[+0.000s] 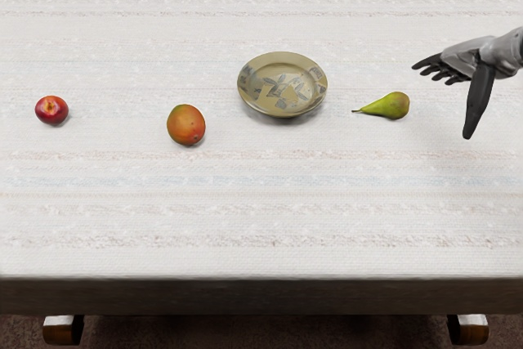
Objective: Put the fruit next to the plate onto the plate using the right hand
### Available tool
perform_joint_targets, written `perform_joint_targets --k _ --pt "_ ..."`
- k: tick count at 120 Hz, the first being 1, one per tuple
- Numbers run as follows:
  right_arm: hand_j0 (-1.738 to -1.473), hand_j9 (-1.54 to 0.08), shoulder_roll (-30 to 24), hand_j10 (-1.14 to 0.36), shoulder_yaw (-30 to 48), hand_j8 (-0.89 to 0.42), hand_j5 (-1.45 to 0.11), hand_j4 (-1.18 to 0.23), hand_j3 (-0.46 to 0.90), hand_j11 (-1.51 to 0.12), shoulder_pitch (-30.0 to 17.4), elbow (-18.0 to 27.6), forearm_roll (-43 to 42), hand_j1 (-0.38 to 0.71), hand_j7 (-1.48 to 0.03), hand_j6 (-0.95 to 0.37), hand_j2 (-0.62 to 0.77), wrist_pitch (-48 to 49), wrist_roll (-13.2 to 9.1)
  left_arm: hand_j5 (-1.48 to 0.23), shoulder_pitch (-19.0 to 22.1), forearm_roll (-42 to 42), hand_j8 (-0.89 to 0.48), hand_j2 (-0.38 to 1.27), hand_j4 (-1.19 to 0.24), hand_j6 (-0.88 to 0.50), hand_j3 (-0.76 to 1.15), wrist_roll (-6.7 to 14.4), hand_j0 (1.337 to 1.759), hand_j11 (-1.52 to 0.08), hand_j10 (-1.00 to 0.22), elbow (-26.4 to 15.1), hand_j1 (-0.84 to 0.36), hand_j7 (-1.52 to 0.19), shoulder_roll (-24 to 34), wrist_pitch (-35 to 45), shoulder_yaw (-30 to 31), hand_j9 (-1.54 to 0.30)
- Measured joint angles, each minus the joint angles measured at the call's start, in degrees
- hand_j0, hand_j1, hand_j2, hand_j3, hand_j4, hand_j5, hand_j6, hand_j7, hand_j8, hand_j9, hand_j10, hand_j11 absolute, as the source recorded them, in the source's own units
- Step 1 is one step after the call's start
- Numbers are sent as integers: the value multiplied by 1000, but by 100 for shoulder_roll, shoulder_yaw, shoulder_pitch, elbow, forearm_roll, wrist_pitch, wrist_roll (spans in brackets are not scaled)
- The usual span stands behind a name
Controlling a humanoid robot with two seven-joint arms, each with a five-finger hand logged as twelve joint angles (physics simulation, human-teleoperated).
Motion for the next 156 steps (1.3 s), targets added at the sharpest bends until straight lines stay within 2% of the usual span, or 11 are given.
perform_joint_targets --k 26,29,37,42,50,60,89,114,127,142,156 --pt "-1658 -1 188 -3 325 -4 -1 -4 0 -1 -111 22 -18 -349 0 -5 0 0 -71 -31 -1 0 -24 5 -24 -24 0 0 1658 -30 -24 0 321 -30 0 0 0 -30" --pt "-1658 -1 266 -3 354 -4 -1 -4 0 -1 -112 22 -29 -349 0 -5 0 0 -211 -31 4 0 -24 5 -24 -24 0 0 1658 -30 -24 0 321 -30 0 0 0 -30" --pt "-1658 -1 537 -3 414 -4 -1 -4 0 0 -71 20 -40 -349 0 -5 0 0 -781 -31 2 0 -24 5 -24 -24 0 0 1658 -30 -24 0 321 -30 0 0 0 -30" --pt "-1658 -1 685 -3 438 -4 -1 -4 0 0 -28 17 -44 -349 0 -5 0 0 -1028 -30 2 0 -24 5 -24 -24 0 0 1658 -30 -24 0 321 -30 0 0 0 -30" --pt "-1658 0 855 -3 459 -3 -1 -3 0 0 18 26 -75 -349 0 -4 0 -84 -1264 -30 2 0 -24 5 -24 -24 0 0 1658 -30 -24 0 321 -30 0 0 0 -30" --pt "-1658 0 1134 -2 469 -3 -1 -3 0 0 56 54 -400 -349 0 -4 0 -601 -1410 -30 -2 0 -24 5 -24 -24 0 0 1658 -30 -24 0 321 -30 0 0 0 -30" --pt "-1658 0 1912 -2 386 -3 0 -3 0 0 -126 -96 -1423 -349 0 -4 0 -2044 -1517 -30 2 0 -24 5 -24 -24 0 0 1658 -30 -24 0 321 -30 0 0 0 -30" --pt "-1658 -44 2256 -36 286 -37 -44 -36 0 -44 -479 -256 -1789 -309 -43 -38 -6 -2433 -1527 -30 -2 0 -24 5 -24 -24 0 0 1658 -30 -24 0 321 -30 0 0 0 -30" --pt "-1658 -73 2393 -58 258 -60 -73 -59 0 -73 -635 -602 -1919 -282 -73 -61 -10 -2545 -1528 -30 -2 0 -24 5 -24 -24 0 0 1658 -30 -24 0 321 -30 0 0 0 -30" --pt "-1658 -95 2847 -75 194 -77 -96 -76 0 -95 -780 -1280 -2146 -262 -95 -78 -14 -2651 -1528 -30 -2 0 -24 5 -24 -24 0 0 1658 -30 -24 0 321 -30 0 0 0 -30" --pt "-1658 -128 3055 -101 166 -102 -128 -101 0 -128 -852 -1537 -2245 -232 -128 -103 -19 -2746 -1528 -30 -1 0 -24 5 -24 -24 0 0 1658 -30 -24 0 321 -30 0 0 0 -30"
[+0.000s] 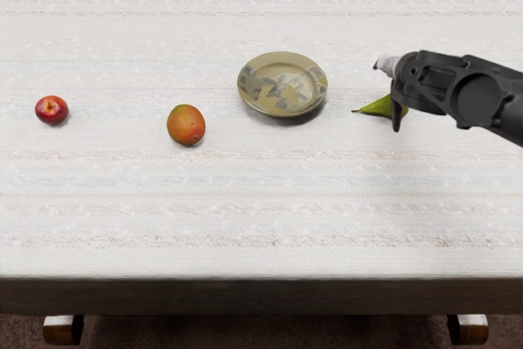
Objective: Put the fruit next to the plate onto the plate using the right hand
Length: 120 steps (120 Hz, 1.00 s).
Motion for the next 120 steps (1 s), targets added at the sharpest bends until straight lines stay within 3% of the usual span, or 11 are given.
perform_joint_targets --k 52,120 --pt "-1658 -303 363 -235 -259 -236 -303 -235 0 -303 -228 -511 -86 -71 -302 -237 -45 -571 0 -30 -1 0 -24 5 -24 -24 0 0 1658 -30 -24 0 321 -30 0 0 0 -30" --pt "-1658 -364 548 -281 -415 -282 -364 -282 0 -364 -453 -781 -91 -15 -363 -283 -54 -930 0 -30 2 0 -24 5 -24 -24 0 0 1658 -30 -24 0 321 -30 0 0 0 -30"
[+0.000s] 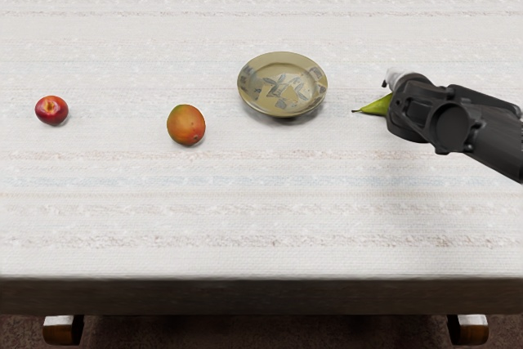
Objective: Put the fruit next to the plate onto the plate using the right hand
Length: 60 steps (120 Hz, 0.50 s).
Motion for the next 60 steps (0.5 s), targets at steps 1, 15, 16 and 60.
perform_joint_targets --k 1,15,16,60 --pt "-1658 -365 11 -283 -1 -284 -366 -283 0 -365 0 -10 0 -13 -365 -285 -54 -1 0 -30 -1 0 -24 5 -24 -24 0 0 1658 -30 -24 0 321 -30 0 0 0 -30" --pt "-1658 -397 128 -307 -48 -308 -397 -307 0 -397 8 -119 0 16 -397 -309 -59 -7 0 -30 -2 0 -24 5 -24 -24 0 0 1658 -30 -24 0 321 -30 0 0 0 -30" --pt "-1658 -401 133 -310 -50 -311 -401 -310 0 -400 7 -126 0 19 -400 -311 -60 -7 0 -30 -2 0 -24 5 -24 -24 0 0 1658 -30 -24 0 321 -30 0 0 0 -30" --pt "-1658 -583 175 -454 -93 -454 -577 -458 0 -583 -40 -241 1 187 -584 -441 -86 -6 0 -30 -1 0 -24 5 -24 -24 0 0 1658 -30 -24 0 321 -30 0 0 0 -30"
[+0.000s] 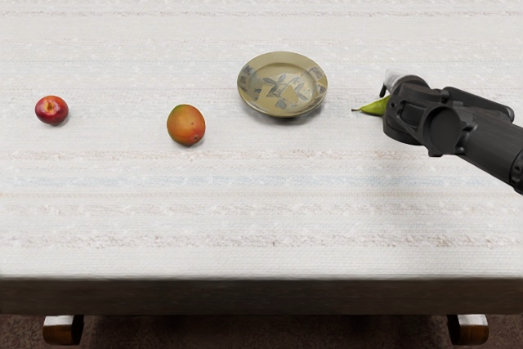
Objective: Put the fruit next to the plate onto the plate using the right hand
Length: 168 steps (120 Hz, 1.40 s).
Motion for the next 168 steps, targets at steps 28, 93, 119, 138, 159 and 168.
perform_joint_targets --k 28,93,119,138,159,168 --pt "-1651 -742 -1 -585 5 -379 -723 -562 -2 -741 -62 -22 -25 249 -743 -377 -4 -10 -4 -31 2 0 -24 5 -24 -24 0 0 1658 -31 -24 0 321 -31 0 0 0 -31" --pt "-1650 -1064 -41 -653 103 -393 -1056 -529 1 -1077 21 -3 303 271 -1040 -382 351 -177 -4 -31 0 0 -24 5 -24 -24 0 0 1658 -31 -24 0 321 -31 0 0 0 -31" --pt "-1650 -1091 -23 -628 108 -358 -1097 -485 0 -1108 281 59 362 303 -1067 -347 390 -247 251 -31 -2 0 -24 5 -24 -24 0 0 1658 -31 -24 0 321 -31 0 0 0 -31" --pt "-1651 -1101 149 -611 103 -332 -1113 -458 0 -1118 575 133 368 328 -1074 -324 416 -255 429 -31 3 0 -24 5 -24 -24 0 0 1658 -31 -24 0 321 -31 0 0 0 -31" --pt "-1651 -1109 330 -638 106 -321 -1121 -443 1 -1126 824 167 378 340 -1077 -314 431 -250 651 -31 0 0 -24 5 -24 -24 0 0 1658 -30 -24 0 321 -31 0 0 0 -30" --pt "-1650 -1102 461 -609 102 -321 -1124 -449 -1 -1120 894 166 390 335 -1076 -327 436 -260 809 -31 -2 0 -24 5 -24 -24 0 0 1658 -30 -24 0 321 -30 0 0 0 -30"
